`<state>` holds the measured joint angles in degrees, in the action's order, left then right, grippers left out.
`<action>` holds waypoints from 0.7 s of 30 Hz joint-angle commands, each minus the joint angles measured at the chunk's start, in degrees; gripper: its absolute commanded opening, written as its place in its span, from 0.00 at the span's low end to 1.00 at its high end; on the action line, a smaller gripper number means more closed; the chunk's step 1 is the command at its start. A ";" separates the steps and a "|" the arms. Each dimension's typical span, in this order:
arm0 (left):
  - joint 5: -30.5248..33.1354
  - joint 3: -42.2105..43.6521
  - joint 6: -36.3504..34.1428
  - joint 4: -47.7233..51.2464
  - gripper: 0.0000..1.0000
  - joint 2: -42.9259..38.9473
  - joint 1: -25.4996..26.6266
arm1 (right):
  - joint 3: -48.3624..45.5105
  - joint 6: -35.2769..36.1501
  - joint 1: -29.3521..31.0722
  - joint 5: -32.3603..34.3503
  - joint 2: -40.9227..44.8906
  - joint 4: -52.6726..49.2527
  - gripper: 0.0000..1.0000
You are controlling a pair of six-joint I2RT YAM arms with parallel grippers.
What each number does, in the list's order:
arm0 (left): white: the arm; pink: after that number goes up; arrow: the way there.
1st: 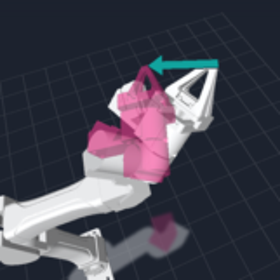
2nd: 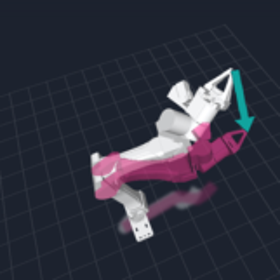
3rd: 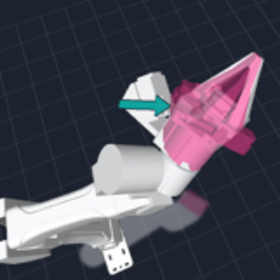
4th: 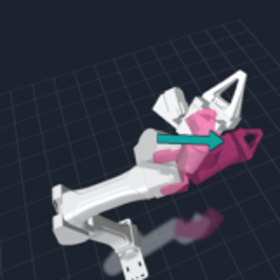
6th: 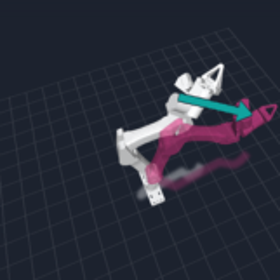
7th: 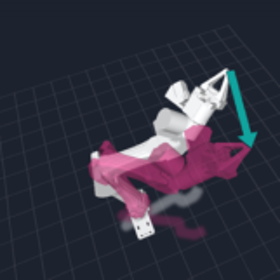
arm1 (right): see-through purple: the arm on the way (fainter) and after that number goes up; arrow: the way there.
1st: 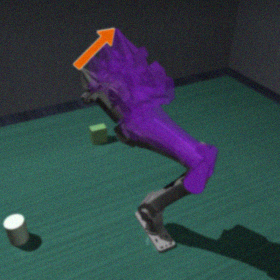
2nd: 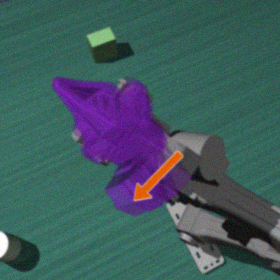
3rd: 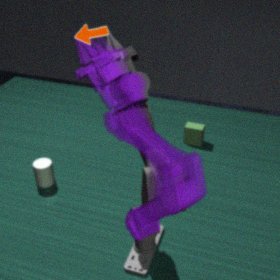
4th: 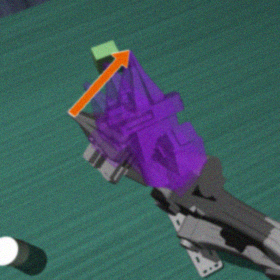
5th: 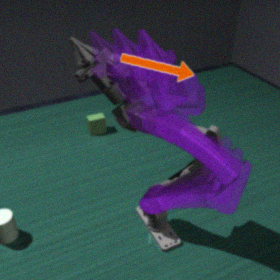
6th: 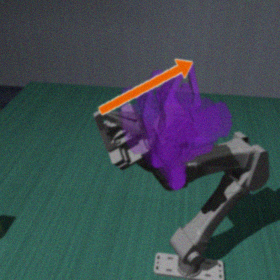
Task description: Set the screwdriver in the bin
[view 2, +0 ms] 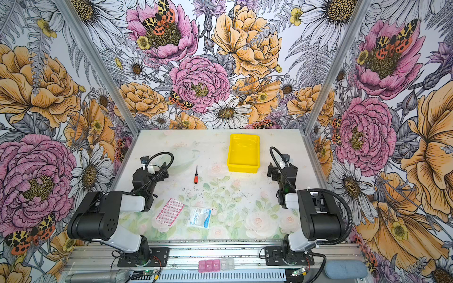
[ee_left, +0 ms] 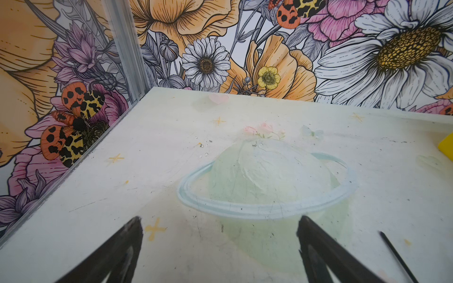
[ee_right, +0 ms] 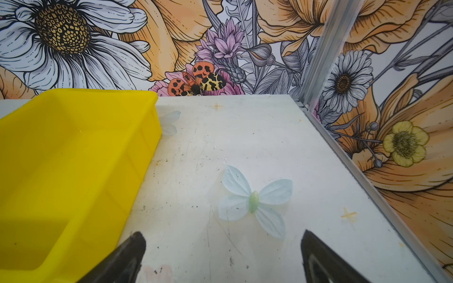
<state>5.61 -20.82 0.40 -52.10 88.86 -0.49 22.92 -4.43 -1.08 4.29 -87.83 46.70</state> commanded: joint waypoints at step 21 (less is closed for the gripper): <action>0.43 -2.60 -0.97 4.66 0.99 -3.26 0.37 | 1.34 -1.15 0.60 5.67 3.66 -3.46 0.99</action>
<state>5.96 -21.76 0.01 -49.45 87.79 -0.49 22.98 -4.69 -1.02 6.76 -86.83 44.88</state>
